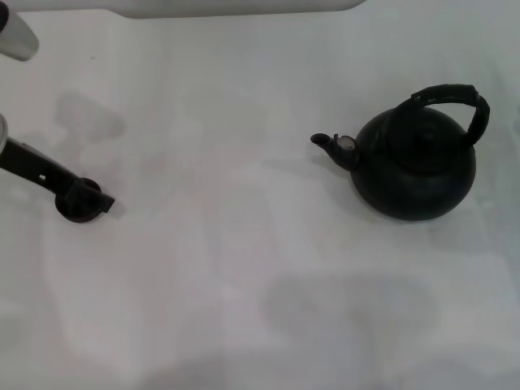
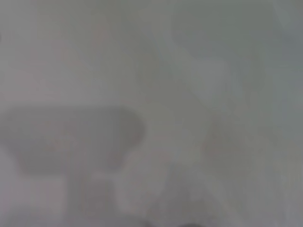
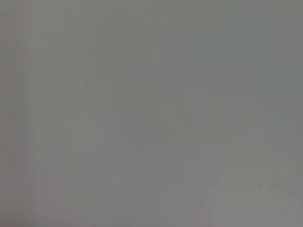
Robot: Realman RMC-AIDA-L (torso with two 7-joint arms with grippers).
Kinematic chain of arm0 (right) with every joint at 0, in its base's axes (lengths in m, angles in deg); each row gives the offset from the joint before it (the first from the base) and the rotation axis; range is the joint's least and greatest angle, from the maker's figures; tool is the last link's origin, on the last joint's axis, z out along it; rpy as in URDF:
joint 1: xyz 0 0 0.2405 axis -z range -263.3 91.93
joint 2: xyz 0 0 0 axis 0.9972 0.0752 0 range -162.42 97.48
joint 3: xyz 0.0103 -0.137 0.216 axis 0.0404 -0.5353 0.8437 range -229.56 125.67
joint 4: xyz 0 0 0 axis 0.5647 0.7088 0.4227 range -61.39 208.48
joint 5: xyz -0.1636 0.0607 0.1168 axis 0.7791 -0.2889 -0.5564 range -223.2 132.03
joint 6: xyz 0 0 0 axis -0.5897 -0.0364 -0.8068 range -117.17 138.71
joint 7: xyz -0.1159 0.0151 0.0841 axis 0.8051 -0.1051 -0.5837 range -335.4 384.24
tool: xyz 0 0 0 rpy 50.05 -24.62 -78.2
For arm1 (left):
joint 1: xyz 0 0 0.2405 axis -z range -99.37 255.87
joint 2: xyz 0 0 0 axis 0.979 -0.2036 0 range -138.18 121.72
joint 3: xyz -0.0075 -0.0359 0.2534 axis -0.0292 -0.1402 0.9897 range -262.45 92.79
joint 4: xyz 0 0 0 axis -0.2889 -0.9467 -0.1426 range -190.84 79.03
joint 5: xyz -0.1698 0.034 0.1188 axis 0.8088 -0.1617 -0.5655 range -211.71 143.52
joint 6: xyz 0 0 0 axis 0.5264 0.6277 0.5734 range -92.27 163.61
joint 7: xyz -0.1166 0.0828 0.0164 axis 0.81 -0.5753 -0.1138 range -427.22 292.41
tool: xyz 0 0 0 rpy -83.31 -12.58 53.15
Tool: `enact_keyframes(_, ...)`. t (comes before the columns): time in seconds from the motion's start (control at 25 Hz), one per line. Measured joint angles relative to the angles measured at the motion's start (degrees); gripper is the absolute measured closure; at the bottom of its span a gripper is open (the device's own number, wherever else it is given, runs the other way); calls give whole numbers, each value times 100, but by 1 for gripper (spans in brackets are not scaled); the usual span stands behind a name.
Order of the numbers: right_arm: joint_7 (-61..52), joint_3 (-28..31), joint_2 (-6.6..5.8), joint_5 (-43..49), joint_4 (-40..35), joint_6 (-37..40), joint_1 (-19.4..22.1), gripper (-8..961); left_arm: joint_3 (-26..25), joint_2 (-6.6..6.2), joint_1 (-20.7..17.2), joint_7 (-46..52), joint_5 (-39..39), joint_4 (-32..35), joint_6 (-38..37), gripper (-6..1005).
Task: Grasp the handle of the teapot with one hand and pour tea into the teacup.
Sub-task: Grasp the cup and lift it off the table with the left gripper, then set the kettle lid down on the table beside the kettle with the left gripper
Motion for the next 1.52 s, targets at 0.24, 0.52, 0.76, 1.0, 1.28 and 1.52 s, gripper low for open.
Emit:
enact_keyframes(0.24, -3, 0, 0, -2, -1, 4, 0, 79, -26, -6, 39, -18, -60, -83, 21, 119)
enact_keyframes(0.52, -11, 0, 7, -2, -4, 4, 24, 80, -6, 3, 43, -46, -217, -104, 14, 156)
enact_keyframes(0.76, -17, 0, 10, -2, -8, 4, 13, 80, 19, 2, 36, -54, -242, 130, 138, 271)
enact_keyframes(1.0, -17, 0, 10, -1, -42, 4, -1, 80, 197, 28, 283, -71, 93, 674, 393, 296)
enact_keyframes(1.28, -17, 0, 9, -1, -53, 2, 0, 80, 1280, 52, 864, -410, 1049, 145, -16, 296)
enact_keyframes(1.52, -17, 0, 9, -1, -59, 2, 0, 80, 2166, 74, 1216, -398, 1346, -419, -607, 295)
